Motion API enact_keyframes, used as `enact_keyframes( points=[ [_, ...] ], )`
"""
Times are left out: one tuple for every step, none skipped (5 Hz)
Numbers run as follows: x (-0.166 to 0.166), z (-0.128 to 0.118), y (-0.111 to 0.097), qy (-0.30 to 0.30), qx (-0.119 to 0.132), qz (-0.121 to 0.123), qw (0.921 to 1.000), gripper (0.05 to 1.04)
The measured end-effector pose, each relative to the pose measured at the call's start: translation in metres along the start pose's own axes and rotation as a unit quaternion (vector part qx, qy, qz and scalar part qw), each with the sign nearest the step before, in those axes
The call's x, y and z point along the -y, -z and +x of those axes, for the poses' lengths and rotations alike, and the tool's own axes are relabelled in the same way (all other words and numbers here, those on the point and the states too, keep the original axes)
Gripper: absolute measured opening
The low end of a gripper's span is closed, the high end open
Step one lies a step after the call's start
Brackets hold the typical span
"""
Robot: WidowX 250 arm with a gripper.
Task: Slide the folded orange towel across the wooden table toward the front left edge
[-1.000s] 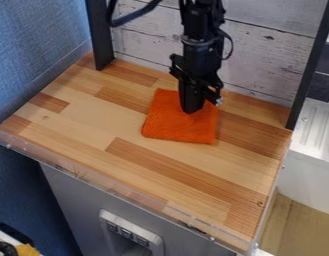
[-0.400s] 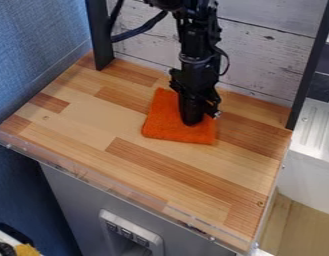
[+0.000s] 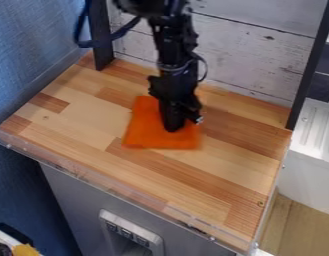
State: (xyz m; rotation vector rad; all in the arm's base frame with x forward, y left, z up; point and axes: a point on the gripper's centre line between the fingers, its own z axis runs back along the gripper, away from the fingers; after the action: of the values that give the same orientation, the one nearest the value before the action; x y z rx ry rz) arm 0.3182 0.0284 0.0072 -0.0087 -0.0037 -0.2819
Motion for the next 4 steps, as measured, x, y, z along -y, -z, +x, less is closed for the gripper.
enact_keyframes(
  points=[
    [-0.005, -0.018, 0.0, -0.037, -0.004, 0.0, 0.9993, 0.059],
    [-0.012, -0.032, 0.0, -0.07, -0.007, -0.001, 0.9975, 0.059],
    [-0.015, -0.039, 0.0, -0.094, -0.006, 0.0, 0.9955, 0.084],
    [-0.016, -0.049, -0.005, -0.124, -0.028, -0.006, 0.9919, 0.236]
  ],
)
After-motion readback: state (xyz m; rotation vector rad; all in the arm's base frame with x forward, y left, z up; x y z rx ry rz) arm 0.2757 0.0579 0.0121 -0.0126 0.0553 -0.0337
